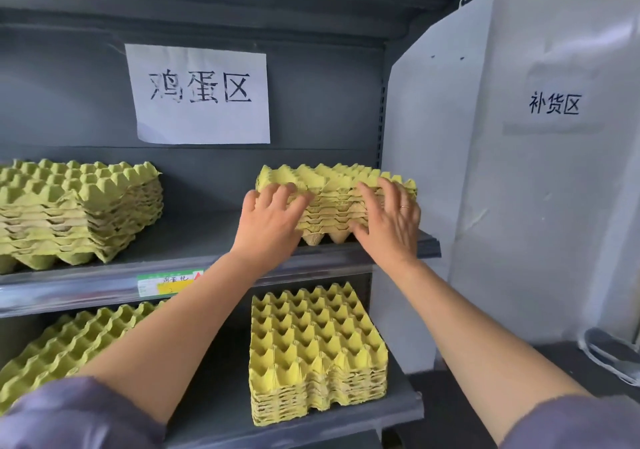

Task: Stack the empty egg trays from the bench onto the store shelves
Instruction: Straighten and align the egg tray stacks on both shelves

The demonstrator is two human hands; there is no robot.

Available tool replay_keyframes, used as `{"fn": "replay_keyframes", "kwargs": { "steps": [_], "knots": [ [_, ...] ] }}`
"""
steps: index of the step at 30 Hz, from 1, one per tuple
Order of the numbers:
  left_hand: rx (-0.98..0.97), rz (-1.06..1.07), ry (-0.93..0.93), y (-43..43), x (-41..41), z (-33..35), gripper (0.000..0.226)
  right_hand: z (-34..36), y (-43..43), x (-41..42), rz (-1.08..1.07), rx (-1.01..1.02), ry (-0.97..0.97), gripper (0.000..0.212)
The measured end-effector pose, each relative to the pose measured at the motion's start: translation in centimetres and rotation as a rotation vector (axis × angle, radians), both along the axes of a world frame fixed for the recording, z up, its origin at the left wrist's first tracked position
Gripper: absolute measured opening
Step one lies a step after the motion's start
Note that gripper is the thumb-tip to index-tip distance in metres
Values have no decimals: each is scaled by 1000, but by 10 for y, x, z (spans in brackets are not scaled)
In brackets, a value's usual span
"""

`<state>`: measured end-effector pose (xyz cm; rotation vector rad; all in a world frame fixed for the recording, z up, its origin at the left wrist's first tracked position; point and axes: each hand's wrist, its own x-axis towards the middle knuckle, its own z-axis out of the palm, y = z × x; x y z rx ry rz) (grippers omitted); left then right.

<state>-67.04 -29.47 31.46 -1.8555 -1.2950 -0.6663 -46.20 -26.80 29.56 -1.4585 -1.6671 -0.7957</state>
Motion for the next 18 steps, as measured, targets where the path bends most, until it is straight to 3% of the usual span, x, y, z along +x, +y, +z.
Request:
{"fn": "replay_keyframes", "kwargs": {
  "steps": [3, 8, 14, 18],
  "knots": [
    [-96, 81, 52, 6, 11, 4, 79, 11, 9, 12, -10, -180, -97, 94],
    [-134, 169, 89, 22, 6, 0, 108, 22, 25, 31, 66, -328, -82, 113],
    [31, 150, 149, 30, -10, 0, 116, 18, 37, 24, 127, -204, -115, 96],
    [50, 102, 152, 29, -25, 1, 115, 11, 41, 16, 148, -138, -116, 97]
  ]
}}
